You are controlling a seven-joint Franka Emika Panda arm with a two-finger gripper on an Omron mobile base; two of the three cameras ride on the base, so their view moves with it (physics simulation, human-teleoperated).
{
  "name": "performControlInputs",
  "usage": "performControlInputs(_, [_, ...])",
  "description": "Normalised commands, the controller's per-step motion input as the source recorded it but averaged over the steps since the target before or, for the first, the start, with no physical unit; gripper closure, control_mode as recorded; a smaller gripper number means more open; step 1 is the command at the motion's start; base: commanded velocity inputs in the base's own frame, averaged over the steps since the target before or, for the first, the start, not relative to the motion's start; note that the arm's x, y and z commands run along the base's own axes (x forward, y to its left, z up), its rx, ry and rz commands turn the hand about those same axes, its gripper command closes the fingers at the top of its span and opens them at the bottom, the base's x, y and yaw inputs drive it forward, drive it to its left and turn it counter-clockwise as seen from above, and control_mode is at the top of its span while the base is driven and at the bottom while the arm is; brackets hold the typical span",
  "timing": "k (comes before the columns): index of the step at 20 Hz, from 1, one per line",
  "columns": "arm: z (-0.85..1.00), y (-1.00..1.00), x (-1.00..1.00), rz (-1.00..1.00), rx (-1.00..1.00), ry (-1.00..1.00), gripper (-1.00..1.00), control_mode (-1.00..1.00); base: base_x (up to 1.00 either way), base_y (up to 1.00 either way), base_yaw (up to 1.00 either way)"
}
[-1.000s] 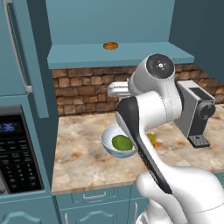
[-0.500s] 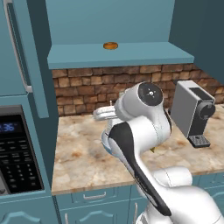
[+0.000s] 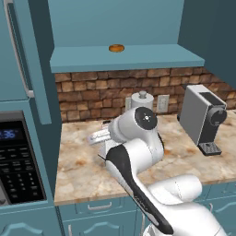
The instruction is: Pick the cheese from the fridge and the cheese grater from the cabinet and place them next to the salad bowl.
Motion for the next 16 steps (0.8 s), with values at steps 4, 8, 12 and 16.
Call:
performControlInputs(4, [-0.49, 0.37, -0.01, -0.01, 0.0, -0.03, 1.0, -1.0, 0.0, 0.0, 0.0])
performControlInputs(8, [-0.41, 0.28, 0.02, -0.17, -0.06, -0.03, 1.0, -1.0, 0.0, 0.0, 0.0])
performControlInputs(12, [-0.38, 0.04, -0.01, -0.06, 0.0, 0.0, 1.0, -1.0, 0.0, 0.0, 0.0])
performControlInputs(16, [-0.44, 0.06, -0.02, -0.01, -0.01, -0.07, 1.0, -1.0, 0.0, 0.0, 0.0])
